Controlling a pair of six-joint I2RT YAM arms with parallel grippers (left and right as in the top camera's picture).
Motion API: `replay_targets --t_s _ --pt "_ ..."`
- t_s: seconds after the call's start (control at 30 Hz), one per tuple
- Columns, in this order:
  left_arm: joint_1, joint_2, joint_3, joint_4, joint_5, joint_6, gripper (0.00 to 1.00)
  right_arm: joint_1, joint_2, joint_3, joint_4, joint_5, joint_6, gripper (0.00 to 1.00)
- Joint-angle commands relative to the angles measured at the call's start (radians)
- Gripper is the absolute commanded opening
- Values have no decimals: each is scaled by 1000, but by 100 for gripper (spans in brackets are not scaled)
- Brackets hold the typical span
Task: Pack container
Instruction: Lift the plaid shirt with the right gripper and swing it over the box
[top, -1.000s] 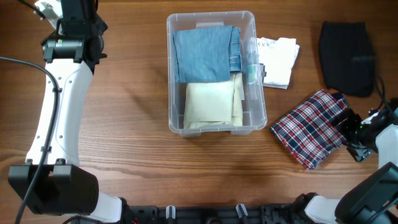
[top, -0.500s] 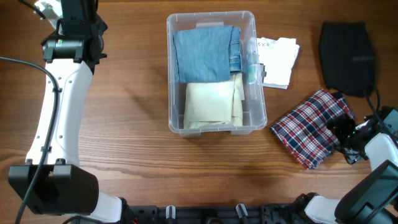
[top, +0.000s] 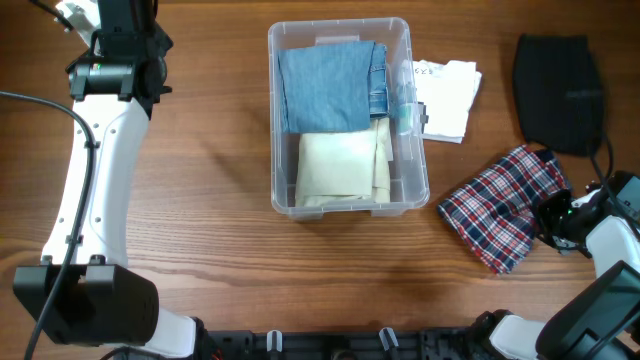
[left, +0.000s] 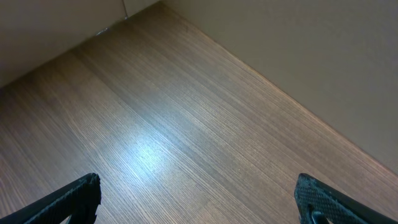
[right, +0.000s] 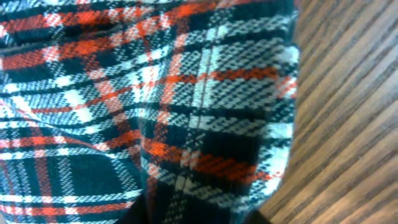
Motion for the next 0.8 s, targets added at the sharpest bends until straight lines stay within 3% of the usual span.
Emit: replay_targets --t_s 0.0,0.27,0.5,0.77 --pt "4 5 -1 3 -17 5 100 0 32 -19 -44 49 -8 4" --pt "4 5 -1 3 -17 4 99 0 -53 116 -210 -105 -10 4" --pt "4 5 -1 3 -17 4 100 0 -303 315 -359 -175 -30 4" --pt "4 5 -1 3 -17 4 100 0 -586 399 -388 -291 102 4"
